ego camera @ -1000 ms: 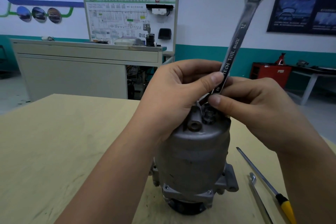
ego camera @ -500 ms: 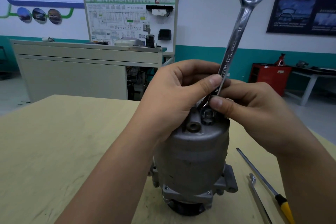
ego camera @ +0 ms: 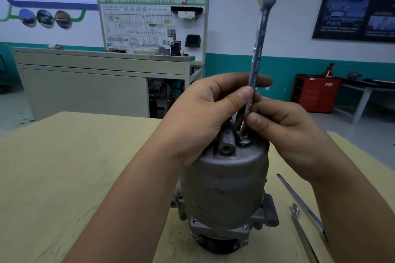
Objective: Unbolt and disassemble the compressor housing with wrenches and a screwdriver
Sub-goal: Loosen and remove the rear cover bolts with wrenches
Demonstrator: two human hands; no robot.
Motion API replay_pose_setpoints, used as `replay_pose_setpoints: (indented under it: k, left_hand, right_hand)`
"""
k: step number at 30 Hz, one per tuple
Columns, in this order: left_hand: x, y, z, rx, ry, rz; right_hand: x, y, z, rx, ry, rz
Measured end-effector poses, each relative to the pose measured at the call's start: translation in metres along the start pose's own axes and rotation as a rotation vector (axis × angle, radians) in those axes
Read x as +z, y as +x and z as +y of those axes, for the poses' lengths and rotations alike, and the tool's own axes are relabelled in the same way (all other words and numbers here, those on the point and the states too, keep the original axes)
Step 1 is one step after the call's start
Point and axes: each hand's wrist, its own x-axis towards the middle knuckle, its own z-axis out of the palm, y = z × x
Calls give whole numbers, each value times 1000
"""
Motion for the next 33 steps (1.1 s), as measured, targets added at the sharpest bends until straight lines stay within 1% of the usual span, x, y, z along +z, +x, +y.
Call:
replay_pose_setpoints:
  k: [3,6,9,16,21,27,33]
  left_hand:
    - [0,1,-1,-9,1,31]
    - [-1,1,-1,-6,8,44]
    - [-1,0,-1,3,-11,66]
    - [-1,-1,-1,37,-57,119]
    - [-3,-2,0,55,-109,67]
    - [-5,-4,2,22,-259,-68]
    - [-7,-4,4,18,-264,-92]
  right_hand:
    - [-2,-1,3,44,22,15]
    - [-4,-2,3,92,117,-1]
    - [-4,-2,1,88,94,-23]
    - [-2,-1,0,83,26,60]
    - [-1,-1,1,77,46,79]
    - [1,0,3,80,130,61]
    - [2,0,9,110,158,48]
